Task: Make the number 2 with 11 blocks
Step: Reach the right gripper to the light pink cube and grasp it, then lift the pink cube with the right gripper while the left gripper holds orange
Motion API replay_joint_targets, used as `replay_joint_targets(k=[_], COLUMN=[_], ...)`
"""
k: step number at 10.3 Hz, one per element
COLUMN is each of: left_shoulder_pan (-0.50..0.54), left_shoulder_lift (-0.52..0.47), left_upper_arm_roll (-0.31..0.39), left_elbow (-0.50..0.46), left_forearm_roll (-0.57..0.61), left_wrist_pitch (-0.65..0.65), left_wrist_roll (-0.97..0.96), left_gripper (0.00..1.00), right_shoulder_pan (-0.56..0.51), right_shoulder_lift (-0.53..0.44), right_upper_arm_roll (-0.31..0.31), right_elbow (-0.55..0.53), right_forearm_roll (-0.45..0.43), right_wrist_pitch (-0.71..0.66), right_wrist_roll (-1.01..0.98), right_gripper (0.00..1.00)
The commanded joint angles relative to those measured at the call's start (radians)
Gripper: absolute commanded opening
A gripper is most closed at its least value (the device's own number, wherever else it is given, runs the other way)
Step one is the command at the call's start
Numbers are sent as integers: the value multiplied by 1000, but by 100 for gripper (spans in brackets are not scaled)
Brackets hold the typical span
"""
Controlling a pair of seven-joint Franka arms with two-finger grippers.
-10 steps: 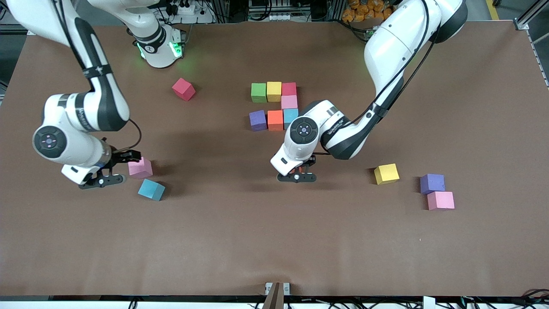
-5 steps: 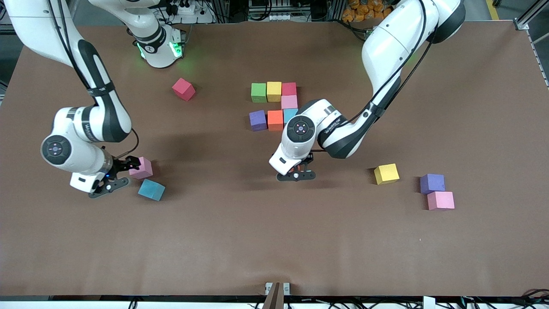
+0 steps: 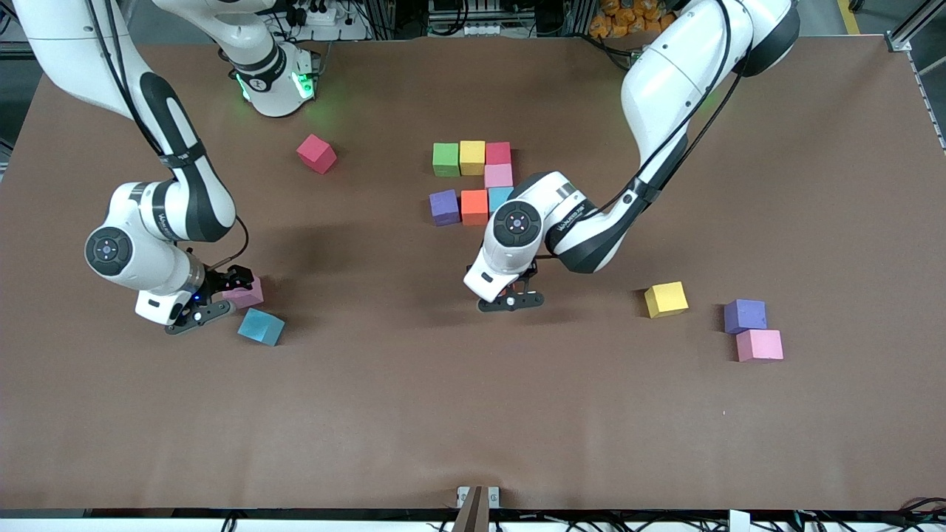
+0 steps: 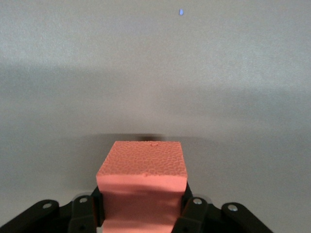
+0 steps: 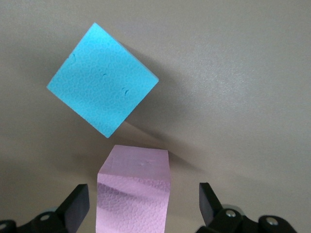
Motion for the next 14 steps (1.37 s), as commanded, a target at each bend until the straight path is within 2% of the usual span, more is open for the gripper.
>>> replay_joint_targets(k=[1, 5, 6, 7, 8, 11, 13, 14], left_shoulder_pan=[-17, -64, -80, -94, -106, -144, -172, -184], left_shoulder_lift=[20, 37, 37, 37, 37, 42, 45, 49], left_upper_arm_roll=[11, 13, 13, 13, 13, 13, 19, 19], left_elbow=[24, 26, 26, 32, 32, 38, 36, 36], left_forearm_roll=[-24, -22, -22, -22, -22, -22, -22, -22], left_wrist_pitch=[31, 66, 66, 66, 66, 66, 66, 65], left_wrist_roll=[-47, -76, -76, -78, -81, -81, -79, -81], left_gripper=[28, 28, 28, 28, 28, 29, 29, 29], right_shoulder_pan=[-19, -19, -24, -25, -25, -18, -15, -15], right_shoulder_lift=[-20, -5, 0, 7, 7, -31, -53, -56], right_upper_arm_roll=[12, 12, 12, 12, 12, 12, 21, 23], right_elbow=[-56, -80, -80, -80, -80, -71, -2, 15], right_forearm_roll=[20, 22, 22, 25, 43, 51, 56, 56], right_wrist_pitch=[51, 87, 83, 81, 78, 52, -73, -92], right_wrist_roll=[-25, -23, -22, -19, -20, -19, -12, -11], right_gripper=[100, 100, 75, 28, 0, 0, 0, 0])
